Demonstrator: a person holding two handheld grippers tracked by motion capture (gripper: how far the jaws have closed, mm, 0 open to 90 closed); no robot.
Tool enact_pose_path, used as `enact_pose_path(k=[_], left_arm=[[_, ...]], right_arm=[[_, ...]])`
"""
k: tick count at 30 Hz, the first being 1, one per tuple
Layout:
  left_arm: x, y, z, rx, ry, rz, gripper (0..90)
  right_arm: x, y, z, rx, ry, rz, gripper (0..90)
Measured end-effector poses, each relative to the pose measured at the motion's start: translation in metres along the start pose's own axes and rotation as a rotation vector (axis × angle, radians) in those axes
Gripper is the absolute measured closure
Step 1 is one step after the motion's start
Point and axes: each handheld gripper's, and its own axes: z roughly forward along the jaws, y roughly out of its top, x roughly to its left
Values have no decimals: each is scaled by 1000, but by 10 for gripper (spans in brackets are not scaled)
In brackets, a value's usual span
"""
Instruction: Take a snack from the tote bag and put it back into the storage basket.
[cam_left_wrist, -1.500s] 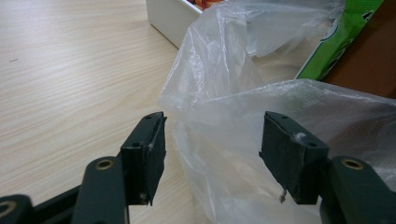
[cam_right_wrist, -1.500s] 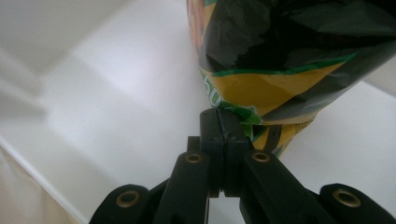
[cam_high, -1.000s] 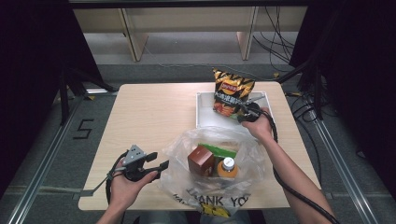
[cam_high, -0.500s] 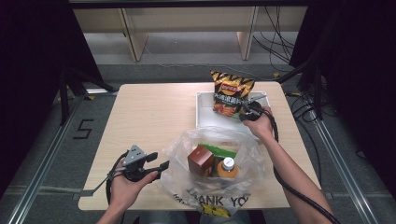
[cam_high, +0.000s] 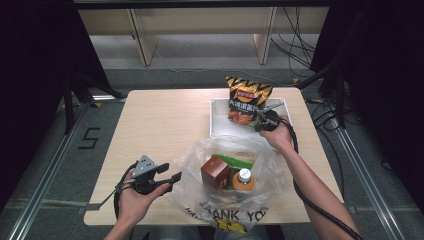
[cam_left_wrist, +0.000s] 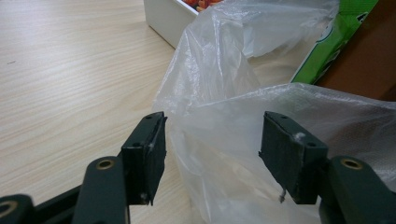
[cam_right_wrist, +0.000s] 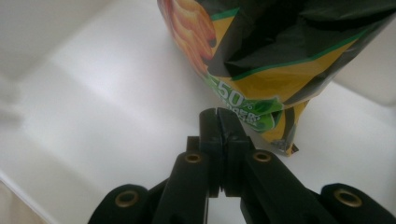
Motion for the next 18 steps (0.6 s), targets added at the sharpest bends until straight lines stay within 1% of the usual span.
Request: enact_pose_path(k=[1, 2, 3, 4, 5, 6, 7, 8, 9, 10, 12, 13, 14, 15, 16, 18], left_arm=[[0, 0, 0, -1, -4, -1, 400], [1, 0, 0, 0, -3, 2, 401], [1, 0, -1, 3, 2, 11, 401], [0, -1, -1, 3, -2, 10, 401], [1, -1, -1, 4, -3, 13, 401], [1, -1, -1, 7, 1, 12, 401], [1, -1, -1, 11, 0, 16, 401], [2, -1, -1, 10, -2, 16, 401], [1, -1, -2, 11, 3, 15, 401], [2, -1, -2, 9, 3, 15, 401], [2, -1, -2, 4, 1, 5, 401], [2, -1, -2, 2, 1, 4, 401], [2, -1, -2, 3, 0, 4, 401], [2, -1, -2, 8, 5, 6, 401], [2, -2, -2, 9, 3, 5, 401], [1, -1, -2, 5, 1, 7, 401]], right_arm=[[0, 0, 2, -4, -7, -8, 899], [0, 0, 2, 5, -1, 0, 899], [1, 1, 3, 3, -3, 23, 899], [-1, 1, 4, 4, -5, 2, 897], [-2, 1, 5, 4, -4, -5, 897], [-2, 1, 5, 9, -4, -3, 897], [2, 1, 8, -9, -11, 40, 897], [1, 1, 10, -29, -14, 25, 897], [-1, 1, 10, -19, -10, 0, 897], [-1, 2, 7, 16, -5, 2, 897], [0, 3, 7, 15, -9, 10, 897], [-1, 3, 8, 7, -12, 4, 896], [-3, 4, 9, -7, -26, -26, 897], [-3, 5, 9, -5, -24, -14, 897], [-3, 5, 9, -4, -28, -17, 897], [-1, 5, 10, -10, -28, 16, 897]])
